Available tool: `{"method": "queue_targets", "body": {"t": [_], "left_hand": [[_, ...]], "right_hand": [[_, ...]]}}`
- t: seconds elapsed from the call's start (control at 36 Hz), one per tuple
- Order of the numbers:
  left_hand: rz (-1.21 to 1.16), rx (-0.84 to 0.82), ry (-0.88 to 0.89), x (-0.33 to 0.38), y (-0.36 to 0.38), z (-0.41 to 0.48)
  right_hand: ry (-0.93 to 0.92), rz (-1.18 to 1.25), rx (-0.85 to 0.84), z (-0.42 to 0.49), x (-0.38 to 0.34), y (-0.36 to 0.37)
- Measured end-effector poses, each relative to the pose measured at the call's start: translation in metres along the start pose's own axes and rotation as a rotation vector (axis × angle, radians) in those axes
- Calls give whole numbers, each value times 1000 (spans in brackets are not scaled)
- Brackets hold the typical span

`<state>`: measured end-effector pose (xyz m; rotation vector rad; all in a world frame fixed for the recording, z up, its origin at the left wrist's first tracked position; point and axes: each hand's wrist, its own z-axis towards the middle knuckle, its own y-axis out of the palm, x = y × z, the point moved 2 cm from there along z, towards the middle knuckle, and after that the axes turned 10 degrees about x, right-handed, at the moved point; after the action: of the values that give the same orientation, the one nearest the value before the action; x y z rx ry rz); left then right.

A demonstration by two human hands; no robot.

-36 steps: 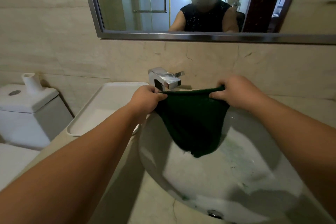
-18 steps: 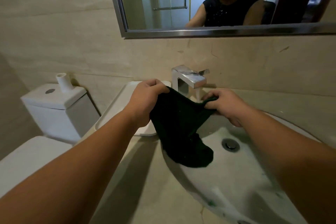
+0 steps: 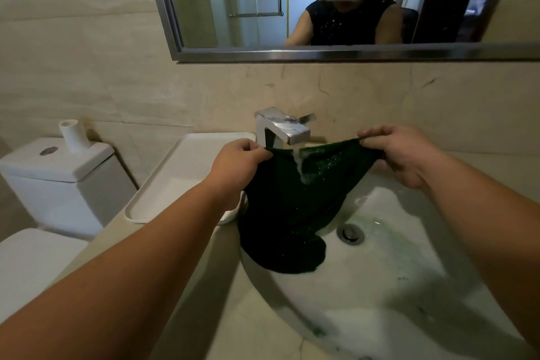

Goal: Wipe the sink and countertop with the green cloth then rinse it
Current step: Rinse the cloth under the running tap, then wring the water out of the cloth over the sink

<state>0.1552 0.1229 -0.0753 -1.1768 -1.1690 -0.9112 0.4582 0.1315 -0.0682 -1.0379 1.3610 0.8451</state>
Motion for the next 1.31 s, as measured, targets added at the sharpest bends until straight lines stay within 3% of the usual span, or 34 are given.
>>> {"method": "queue_targets", "body": {"t": [0.14, 0.28, 0.36, 0.61, 0.92, 1.08, 1.31], "left_hand": [[43, -81, 4, -3, 22, 2], [71, -91, 31, -9, 36, 3], [25, -95, -8, -13, 41, 7], [-181, -197, -130, -15, 60, 14], [-164, -213, -120, -17, 56, 8], [-208, -266, -181, -13, 61, -6], [-250, -352, -147, 17, 83, -46]], "right_hand": [[-102, -61, 12, 2, -17, 8], [-331, -509, 4, -2, -30, 45], [-361, -625, -25, -1, -34, 64], [-263, -631, -84, 5, -41, 79], [-221, -509, -127, -5, -32, 84], [-165, -467, -306, -33, -41, 52], [-67, -386, -253, -72, -33, 11]]}}
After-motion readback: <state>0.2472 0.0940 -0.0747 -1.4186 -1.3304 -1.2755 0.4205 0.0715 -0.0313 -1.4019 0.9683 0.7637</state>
